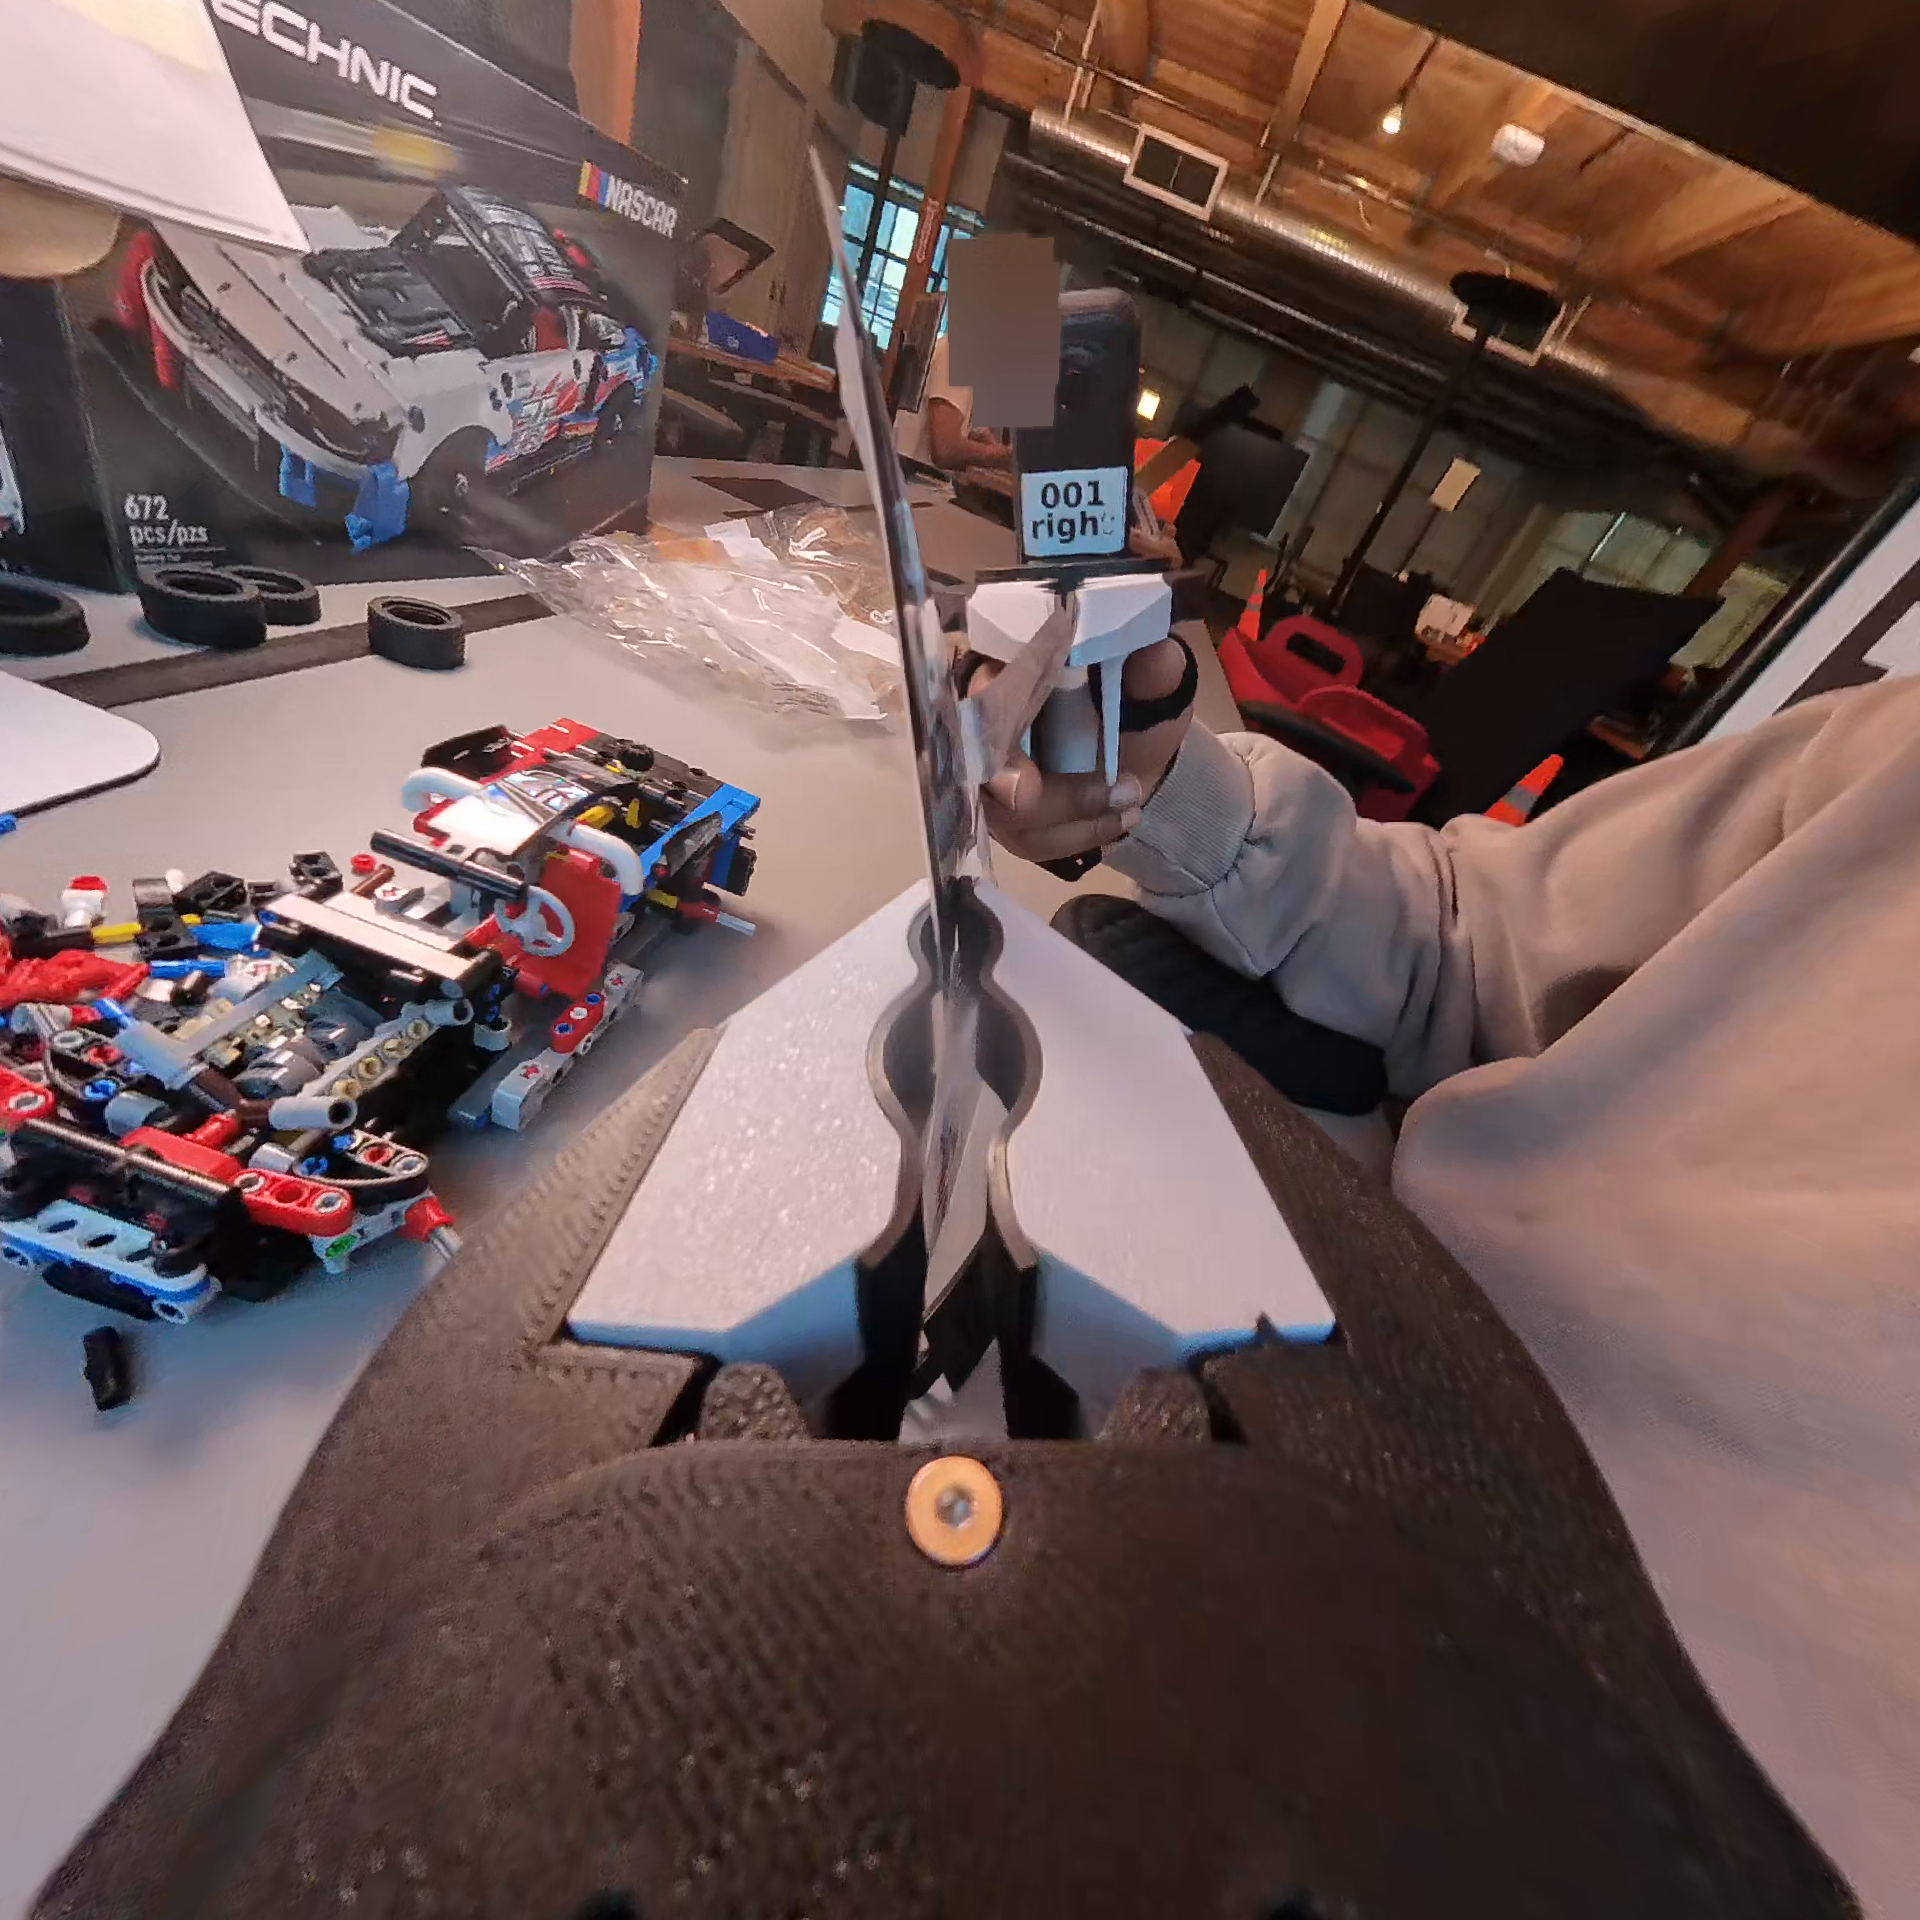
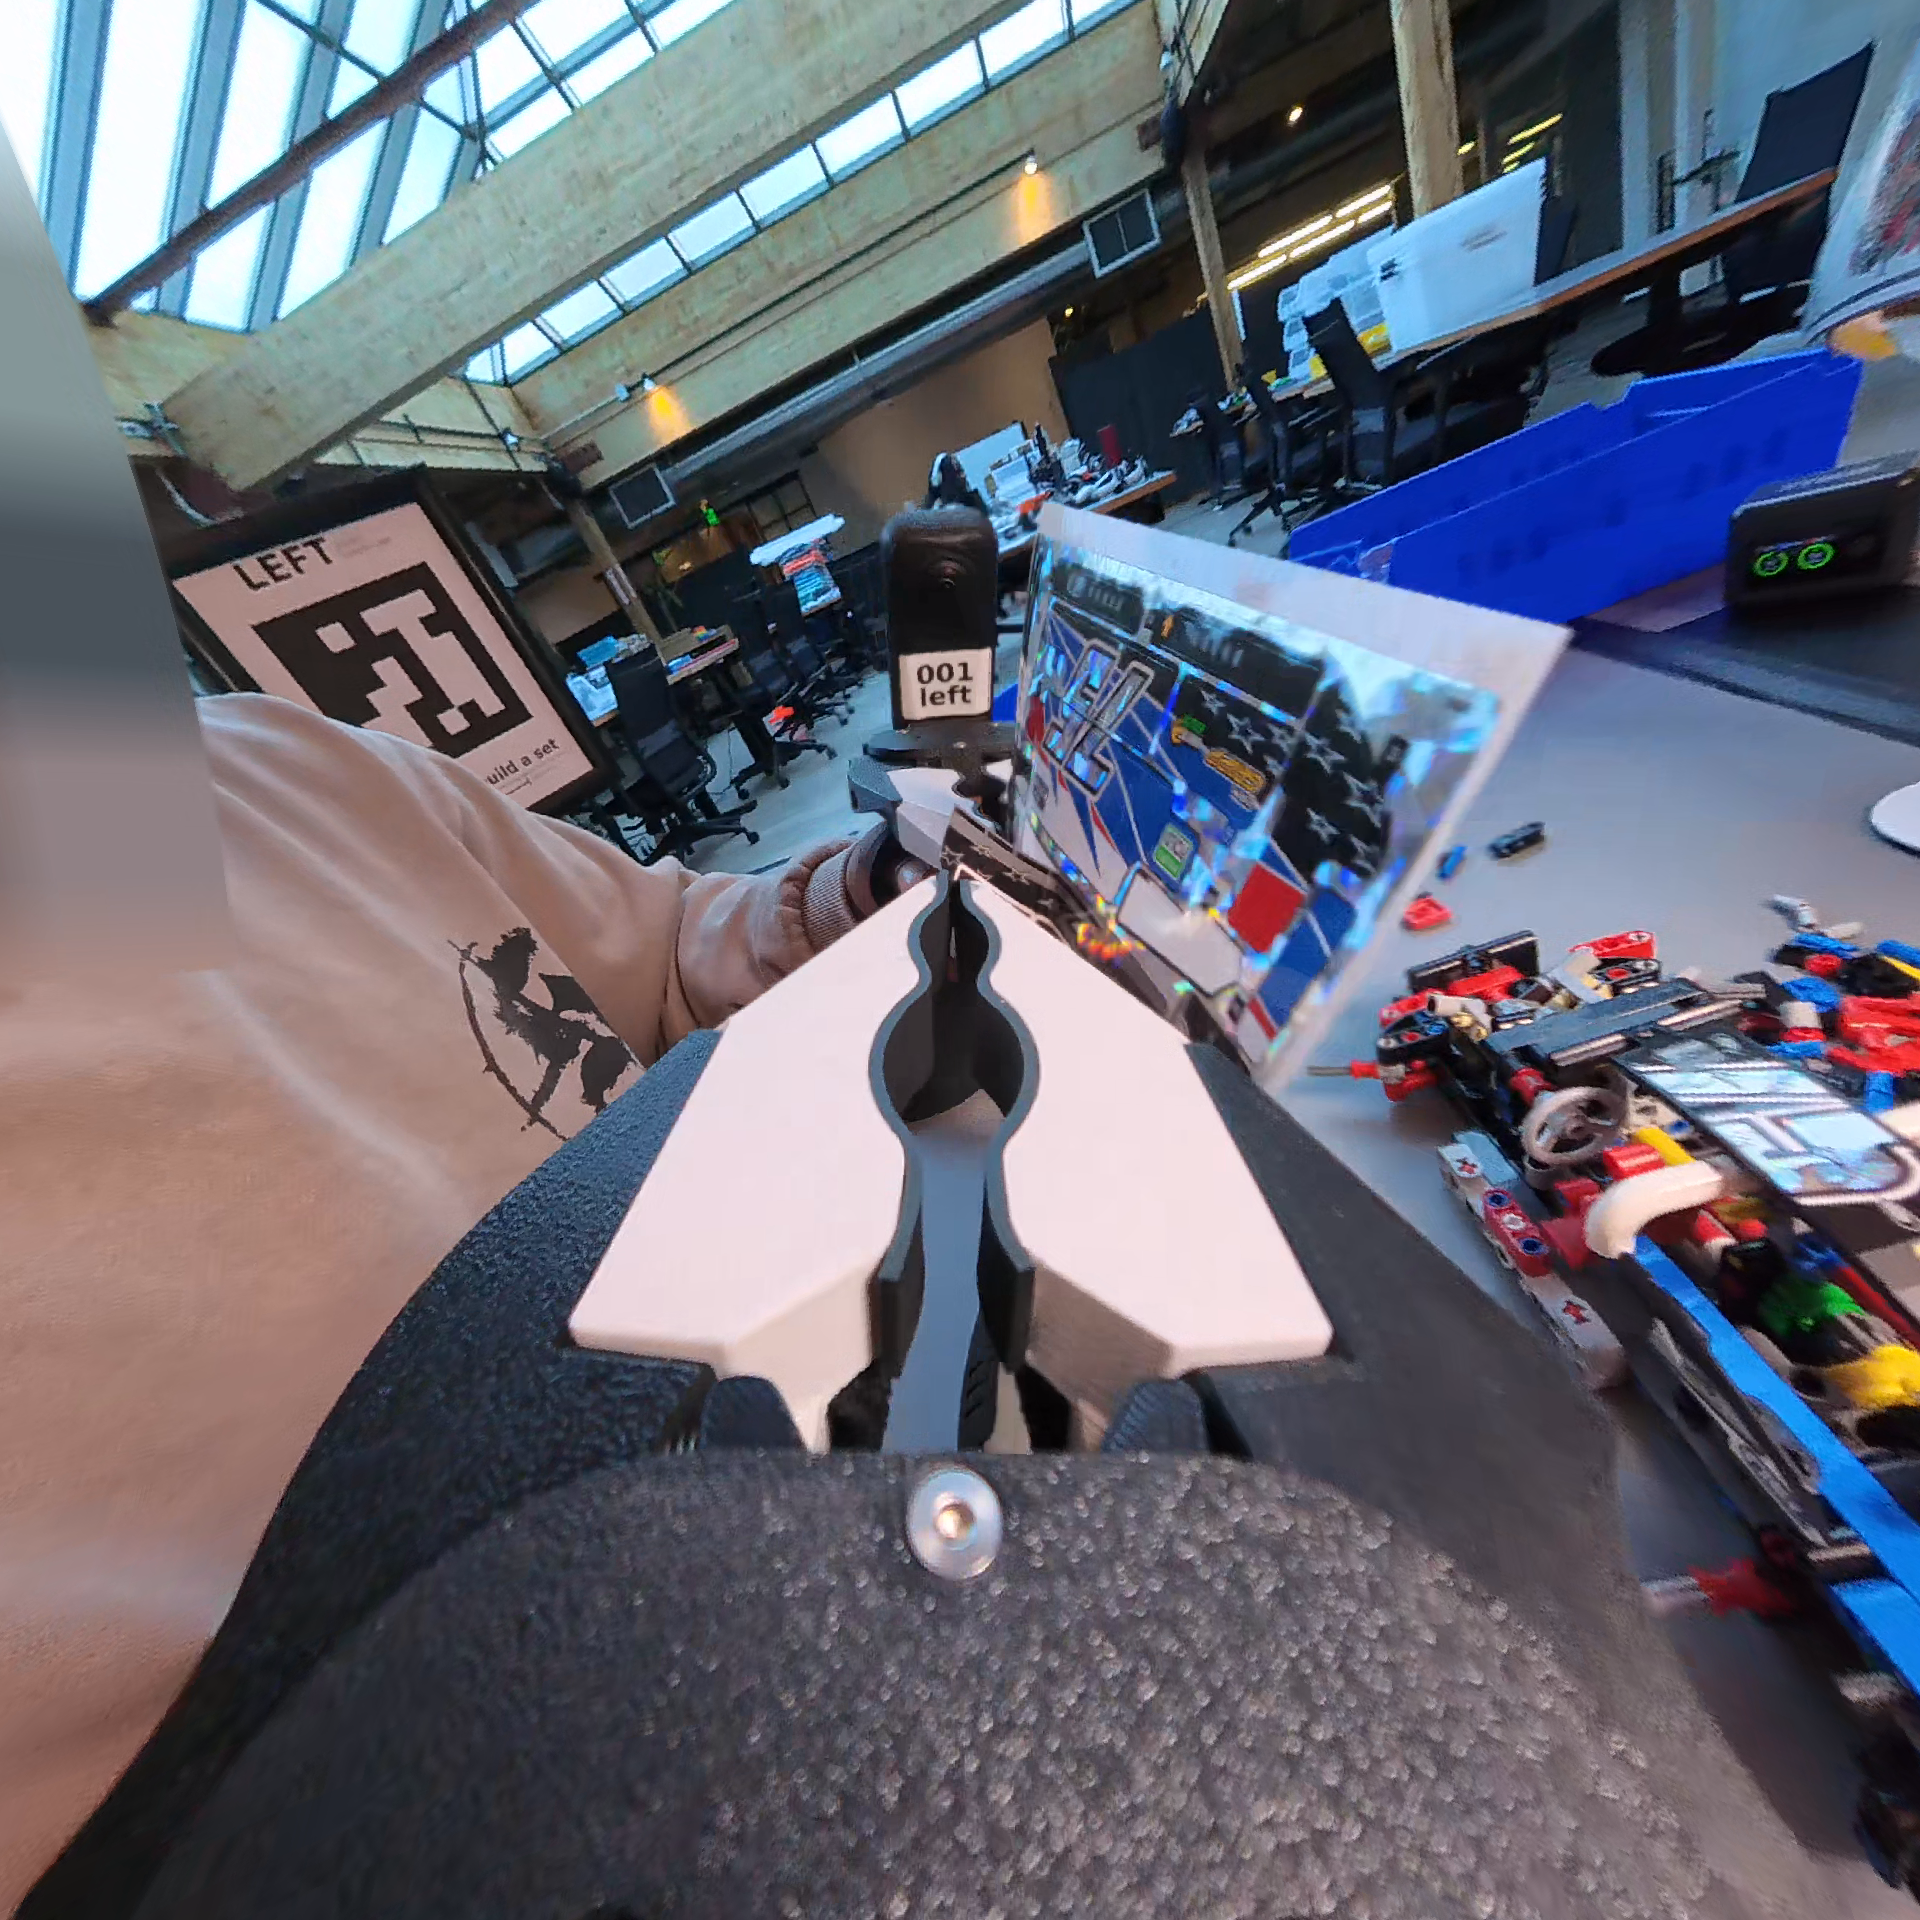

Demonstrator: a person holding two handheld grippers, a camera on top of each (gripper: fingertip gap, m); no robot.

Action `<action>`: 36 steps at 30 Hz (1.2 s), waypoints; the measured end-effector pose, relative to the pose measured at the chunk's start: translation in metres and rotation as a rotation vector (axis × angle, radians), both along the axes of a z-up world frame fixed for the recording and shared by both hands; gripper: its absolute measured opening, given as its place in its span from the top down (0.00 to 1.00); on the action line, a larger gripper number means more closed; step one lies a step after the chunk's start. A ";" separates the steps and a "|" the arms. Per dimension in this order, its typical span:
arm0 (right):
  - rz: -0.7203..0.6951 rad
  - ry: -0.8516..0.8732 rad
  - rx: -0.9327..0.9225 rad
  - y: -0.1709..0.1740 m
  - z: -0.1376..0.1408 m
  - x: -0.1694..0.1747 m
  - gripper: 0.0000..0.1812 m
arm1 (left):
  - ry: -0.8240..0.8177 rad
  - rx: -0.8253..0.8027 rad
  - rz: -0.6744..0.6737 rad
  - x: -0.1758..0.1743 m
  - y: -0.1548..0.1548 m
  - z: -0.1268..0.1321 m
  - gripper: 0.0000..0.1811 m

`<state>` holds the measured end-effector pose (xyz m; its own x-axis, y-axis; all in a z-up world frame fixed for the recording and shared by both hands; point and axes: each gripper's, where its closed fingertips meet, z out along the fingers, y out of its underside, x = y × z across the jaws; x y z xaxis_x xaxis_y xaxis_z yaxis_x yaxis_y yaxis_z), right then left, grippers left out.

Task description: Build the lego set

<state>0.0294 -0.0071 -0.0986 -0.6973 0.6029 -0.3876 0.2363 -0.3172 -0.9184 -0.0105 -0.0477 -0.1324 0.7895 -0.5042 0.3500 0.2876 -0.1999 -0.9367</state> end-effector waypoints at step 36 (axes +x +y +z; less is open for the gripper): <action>-0.315 0.322 -0.141 0.156 0.069 0.139 1.00 | -0.233 -0.397 -0.151 0.099 0.209 -0.046 1.00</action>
<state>0.1686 0.1493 -0.0293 -0.5869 0.7614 -0.2755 -0.1812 -0.4551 -0.8718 0.0886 0.1618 -0.1782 0.5953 -0.3987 0.6976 0.4211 -0.5846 -0.6935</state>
